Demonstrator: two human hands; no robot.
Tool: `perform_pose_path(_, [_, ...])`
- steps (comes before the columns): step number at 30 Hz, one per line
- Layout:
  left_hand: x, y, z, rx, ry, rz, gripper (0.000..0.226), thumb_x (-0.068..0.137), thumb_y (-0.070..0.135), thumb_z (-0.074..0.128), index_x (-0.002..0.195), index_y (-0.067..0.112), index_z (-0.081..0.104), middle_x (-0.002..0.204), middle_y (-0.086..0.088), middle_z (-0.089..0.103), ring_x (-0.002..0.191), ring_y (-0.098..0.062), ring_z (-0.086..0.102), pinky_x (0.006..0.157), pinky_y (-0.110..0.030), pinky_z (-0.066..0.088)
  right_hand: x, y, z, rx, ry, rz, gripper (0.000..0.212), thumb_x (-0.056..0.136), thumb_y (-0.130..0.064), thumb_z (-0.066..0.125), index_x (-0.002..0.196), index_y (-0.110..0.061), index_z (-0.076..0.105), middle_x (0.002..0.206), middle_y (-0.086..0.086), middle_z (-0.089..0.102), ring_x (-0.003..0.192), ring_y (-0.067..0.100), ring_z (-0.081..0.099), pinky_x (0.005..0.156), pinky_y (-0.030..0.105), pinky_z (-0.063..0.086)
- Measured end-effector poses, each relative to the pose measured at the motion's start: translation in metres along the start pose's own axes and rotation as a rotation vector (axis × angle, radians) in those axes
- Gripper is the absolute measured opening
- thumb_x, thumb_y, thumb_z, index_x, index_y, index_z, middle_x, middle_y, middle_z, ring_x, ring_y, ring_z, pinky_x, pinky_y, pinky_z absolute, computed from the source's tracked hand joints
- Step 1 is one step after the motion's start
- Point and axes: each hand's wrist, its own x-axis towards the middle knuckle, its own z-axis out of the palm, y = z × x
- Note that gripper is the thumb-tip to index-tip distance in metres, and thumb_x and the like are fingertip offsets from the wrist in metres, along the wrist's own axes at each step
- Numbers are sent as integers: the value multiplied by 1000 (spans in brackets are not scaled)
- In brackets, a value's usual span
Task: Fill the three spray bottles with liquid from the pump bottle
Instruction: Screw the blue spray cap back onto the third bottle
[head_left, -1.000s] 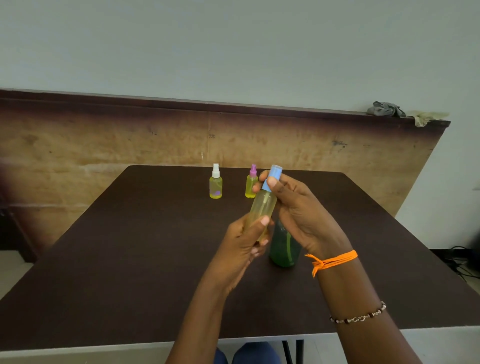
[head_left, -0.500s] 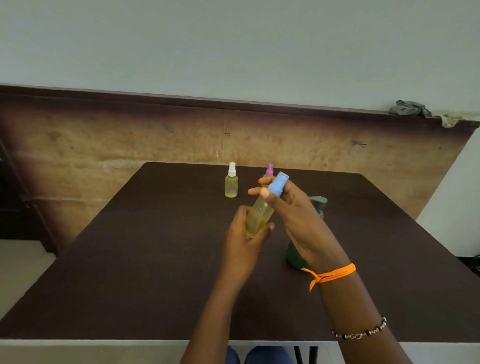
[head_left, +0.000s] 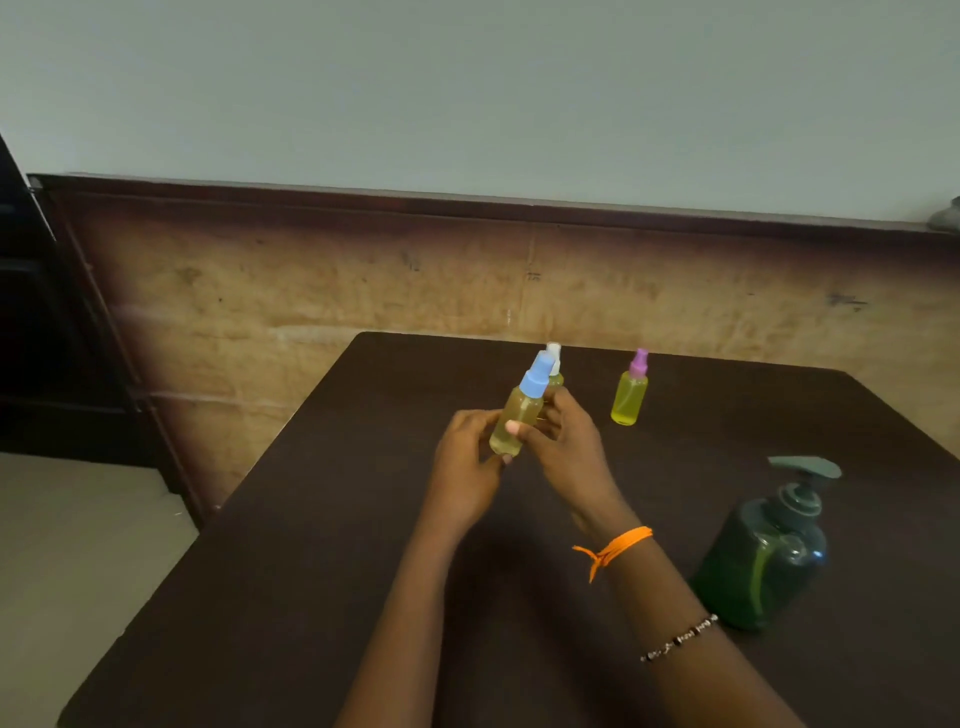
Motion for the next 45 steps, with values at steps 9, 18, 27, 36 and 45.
perform_pose_path(9, [65, -39, -19, 65, 102, -120, 39, 84, -11, 52, 117, 8, 59, 116, -6, 57, 96, -6, 56, 81, -14, 44, 80, 41, 54, -116, 126, 7, 31, 77, 0, 73, 99, -11, 54, 92, 8, 66, 91, 24, 66, 82, 40, 54])
perform_pose_path(18, [82, -69, -24, 37, 218, -205, 40, 86, -9, 51, 118, 13, 57, 118, -4, 57, 99, -7, 55, 79, -13, 42, 115, 74, 84, -359, 167, 28, 33, 80, -13, 75, 108, -9, 57, 102, 8, 67, 95, 22, 62, 77, 30, 46])
perform_pose_path(27, [87, -69, -21, 39, 218, -197, 41, 86, -9, 50, 119, 13, 57, 120, -3, 57, 99, -5, 54, 70, -10, 43, 120, 80, 93, -400, 201, 41, 36, 80, -18, 75, 108, -9, 56, 104, 9, 67, 98, 25, 62, 81, 36, 48])
perform_pose_path(36, [81, -61, -21, 38, 202, -204, 37, 88, -5, 52, 119, 14, 56, 118, -2, 57, 97, -3, 53, 69, -7, 40, 100, 73, 65, -326, 161, 40, 46, 77, -5, 76, 118, -4, 54, 112, 8, 63, 100, 16, 60, 86, 28, 50])
perform_pose_path(45, [38, -11, 12, -205, 157, -178, 29, 88, -1, 54, 104, 22, 60, 100, 5, 62, 87, 1, 56, 69, -3, 43, -5, 27, -8, -202, 197, -34, 35, 80, 6, 69, 107, -14, 58, 103, -4, 64, 99, 4, 60, 82, 7, 46])
